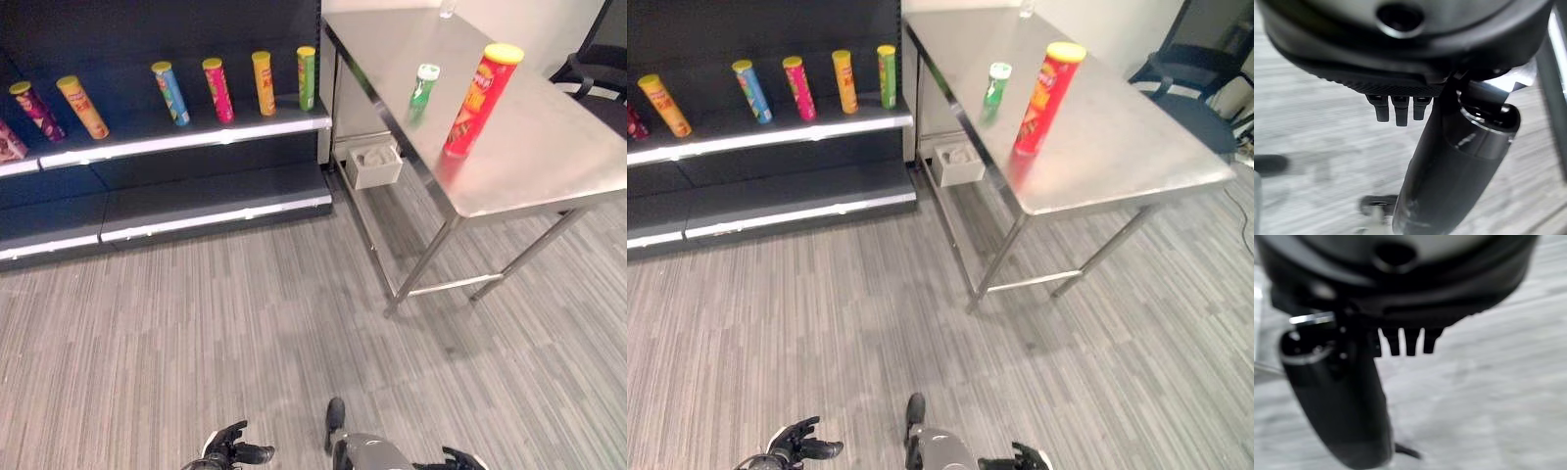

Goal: Put the goods on the table back onto the shelves and tidy them up.

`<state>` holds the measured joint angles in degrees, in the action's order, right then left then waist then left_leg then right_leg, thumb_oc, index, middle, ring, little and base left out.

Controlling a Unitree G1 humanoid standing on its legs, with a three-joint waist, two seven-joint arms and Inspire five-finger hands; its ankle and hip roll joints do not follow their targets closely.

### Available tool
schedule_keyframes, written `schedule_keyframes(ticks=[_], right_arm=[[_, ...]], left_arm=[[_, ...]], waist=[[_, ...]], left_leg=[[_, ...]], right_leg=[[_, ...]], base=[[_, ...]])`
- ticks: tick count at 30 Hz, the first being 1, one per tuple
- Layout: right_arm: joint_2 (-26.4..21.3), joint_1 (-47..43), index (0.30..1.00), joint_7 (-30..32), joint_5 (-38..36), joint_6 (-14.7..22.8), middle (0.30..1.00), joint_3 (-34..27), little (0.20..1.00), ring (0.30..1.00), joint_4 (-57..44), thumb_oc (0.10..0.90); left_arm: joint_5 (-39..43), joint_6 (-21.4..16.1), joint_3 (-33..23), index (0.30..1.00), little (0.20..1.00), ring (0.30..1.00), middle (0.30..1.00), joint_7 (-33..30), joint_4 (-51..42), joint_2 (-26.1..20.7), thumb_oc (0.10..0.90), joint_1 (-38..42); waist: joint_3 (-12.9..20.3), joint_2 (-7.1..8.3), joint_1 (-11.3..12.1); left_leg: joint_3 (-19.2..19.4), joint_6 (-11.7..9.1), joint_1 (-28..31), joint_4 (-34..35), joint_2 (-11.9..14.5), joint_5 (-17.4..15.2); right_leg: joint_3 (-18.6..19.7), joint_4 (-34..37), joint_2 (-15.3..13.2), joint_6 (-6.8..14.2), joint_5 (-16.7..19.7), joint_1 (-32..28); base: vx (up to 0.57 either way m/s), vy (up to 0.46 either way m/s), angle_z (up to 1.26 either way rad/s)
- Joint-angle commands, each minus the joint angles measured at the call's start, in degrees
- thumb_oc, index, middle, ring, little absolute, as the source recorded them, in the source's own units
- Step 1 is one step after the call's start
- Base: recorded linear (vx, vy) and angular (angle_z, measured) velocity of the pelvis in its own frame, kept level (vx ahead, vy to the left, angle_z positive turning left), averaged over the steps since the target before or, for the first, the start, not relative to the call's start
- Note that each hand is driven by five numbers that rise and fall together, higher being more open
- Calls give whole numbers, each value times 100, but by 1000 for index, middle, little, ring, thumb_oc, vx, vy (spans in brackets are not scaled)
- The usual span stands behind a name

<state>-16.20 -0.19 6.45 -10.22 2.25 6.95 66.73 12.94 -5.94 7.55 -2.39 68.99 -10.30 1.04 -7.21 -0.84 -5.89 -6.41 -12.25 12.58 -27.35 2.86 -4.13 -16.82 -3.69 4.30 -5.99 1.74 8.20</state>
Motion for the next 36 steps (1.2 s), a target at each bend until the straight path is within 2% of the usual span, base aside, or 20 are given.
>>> schedule_keyframes(ticks=[1, 3, 4, 5, 6, 7, 8, 12, 14, 15, 17, 19, 22, 23, 25, 28, 31, 32, 34, 36], right_arm=[[-400, 97, 900, 5, -22, 188, 900, 113, 900, 900, -162, 800], [-413, 30, 900, 13, 35, 139, 900, 154, 900, 900, -30, 800], [-412, 11, 900, 23, 19, 124, 900, 156, 900, 900, -20, 800], [-409, 10, 900, 23, 19, 124, 900, 156, 900, 900, -19, 800], [-404, -37, 900, 40, -12, 136, 900, 152, 900, 900, -3, 800], [-391, -59, 900, 31, -2, 133, 900, 171, 900, 900, 10, 800], [-393, -57, 900, 30, -2, 133, 900, 171, 900, 900, 9, 800], [-364, -60, 900, 90, 22, 149, 900, 87, 900, 900, 99, 800], [-357, -49, 900, 76, 54, 124, 900, 63, 900, 900, 123, 800], [-328, 2, 900, 41, 98, 108, 900, 30, 900, 900, 180, 800], [-329, 2, 900, 37, 108, 108, 900, -5, 900, 900, 228, 800], [-300, 29, 900, 23, 61, 81, 900, -134, 900, 900, 272, 800], [-278, 27, 900, -18, 84, 57, 900, -141, 900, 900, 271, 800], [-272, -28, 900, -33, 57, 48, 900, -138, 900, 900, 212, 800], [-268, -102, 900, -18, 21, 70, 900, -104, 900, 900, 130, 800], [-207, -95, 900, 2, -36, 74, 900, -80, 900, 900, 119, 800], [-224, -97, 900, 17, -49, 69, 900, -85, 900, 900, 145, 800], [-241, -112, 900, 12, -68, 50, 900, -93, 900, 900, 215, 800], [-257, -44, 900, 3, -40, 15, 900, -103, 900, 900, 343, 800], [-227, 34, 900, -13, -41, 0, 900, -101, 900, 900, 389, 800]], left_arm=[[75, -118, 69, 900, 900, 900, 900, -8, -309, -297, 800, 25], [131, -94, 28, 900, 900, 900, 900, -18, -272, -280, 800, 19], [173, -90, 20, 900, 900, 900, 900, -10, -285, -250, 800, 1], [174, -89, 20, 900, 900, 900, 900, -10, -285, -252, 800, 2], [255, -107, 4, 900, 900, 900, 900, -17, -278, -207, 800, -8], [281, -127, -1, 900, 900, 900, 900, -41, -268, -193, 800, 17], [281, -127, 0, 900, 900, 900, 900, -42, -269, -191, 800, 15], [212, -157, 15, 900, 900, 900, 900, -58, -162, -156, 800, -35], [209, -146, -30, 900, 900, 900, 900, -41, -133, -160, 800, -89], [198, -130, -80, 900, 900, 900, 900, -15, -29, -141, 800, -140], [185, -135, -86, 900, 900, 900, 900, -15, 13, -140, 800, -138], [152, -133, -91, 900, 900, 900, 900, -20, 45, -217, 800, -103], [138, -121, -81, 900, 900, 900, 900, -10, -1, -297, 800, -40], [140, -96, -88, 900, 900, 900, 900, -13, -42, -393, 800, 55], [192, -102, -67, 900, 900, 900, 900, -38, -103, -474, 800, 147], [144, -105, -7, 900, 900, 900, 900, -32, -101, -509, 800, 169], [145, -127, 35, 900, 900, 900, 900, -49, -104, -526, 800, 214], [119, -135, 73, 900, 900, 900, 900, -48, -103, -540, 800, 257], [-33, -96, 111, 900, 900, 900, 900, -37, 12, -526, 800, 278], [-8, -125, 82, 900, 900, 900, 900, -33, 11, -481, 800, 233]], waist=[[-42, 297, 213], [-97, 407, 328], [-180, 425, 445], [-172, 437, 440], [-246, 475, 550], [-259, 447, 623], [-289, 452, 631], [-270, 131, 763], [-262, 78, 819], [-186, -13, 838], [-147, -35, 820], [-20, 71, 796], [43, 145, 784], [-24, 165, 725], [-197, 178, 614], [-245, 104, 543], [-235, 120, 479], [-214, 178, 419], [-214, 253, 333], [-145, 329, 364]], left_leg=[[162, 583, -894, -511, -92, 602], [450, 709, -1440, -868, 16, 611], [594, 802, -1689, -846, 94, 345], [593, 805, -1697, -835, 81, 358], [694, 849, -1875, -75, 99, 166], [732, 746, -2064, 1116, 198, 187], [743, 745, -1999, 1158, 193, 194], [282, 319, -2553, 3139, 36, 1143], [231, 290, -2576, 3150, -2, 1238], [-101, 320, -2429, 3235, -14, 1262], [-124, 317, -2335, 3208, -7, 1323], [-15, 495, -2181, 3007, -78, 1141], [107, 688, -2125, 2873, -144, 911], [205, 862, -1952, 2814, -195, 734], [275, 1019, -1779, 2787, -229, 633], [296, 1050, -1588, 2801, -161, 510], [292, 1035, -1543, 2803, -201, 438], [334, 1021, -1498, 2825, -303, 327], [342, 1037, -1451, 2727, -421, 198], [392, 1015, -1375, 2751, -431, 170]], right_leg=[[548, 414, -506, 1155, 65, -156], [649, 503, -557, 1071, -125, -471], [723, 559, -550, 1058, -187, -686], [720, 557, -563, 1060, -186, -675], [823, 576, -625, 1109, -262, -856], [791, 591, -670, 1168, -398, -989], [797, 599, -675, 1169, -405, -1033], [1033, 749, -471, 1203, -779, -1691], [1256, 769, -474, 1200, -843, -1831], [1503, 729, -464, 1205, -919, -1884], [1560, 696, -530, 1250, -962, -1908], [1768, 546, -869, 1446, -963, -1887], [1933, -27, -1065, 1538, -913, -1604], [2031, -884, -1153, 1605, -594, -1150], [2139, -1774, -1198, 1545, 127, -518], [1938, -2019, -1251, 1404, 65, -159], [1707, -1344, -1214, 1425, -137, -137], [1530, -489, -1155, 1528, -150, -4], [1582, 206, -1154, 1663, -117, -179], [1625, 358, -1171, 1676, 36, -293]], base=[[260, -224, -10], [295, -190, -40], [225, -102, -25], [285, -45, -9], [360, 11, -7], [368, 10, -21], [269, 50, -22], [433, 133, -34], [379, 237, -38], [345, 323, -65], [256, 264, -101], [266, 298, -86], [155, 225, -30], [120, 210, -27], [75, 231, -27], [98, 125, -15], [152, 48, 12], [135, -5, 11], [139, -7, 14], [71, -38, 25]])
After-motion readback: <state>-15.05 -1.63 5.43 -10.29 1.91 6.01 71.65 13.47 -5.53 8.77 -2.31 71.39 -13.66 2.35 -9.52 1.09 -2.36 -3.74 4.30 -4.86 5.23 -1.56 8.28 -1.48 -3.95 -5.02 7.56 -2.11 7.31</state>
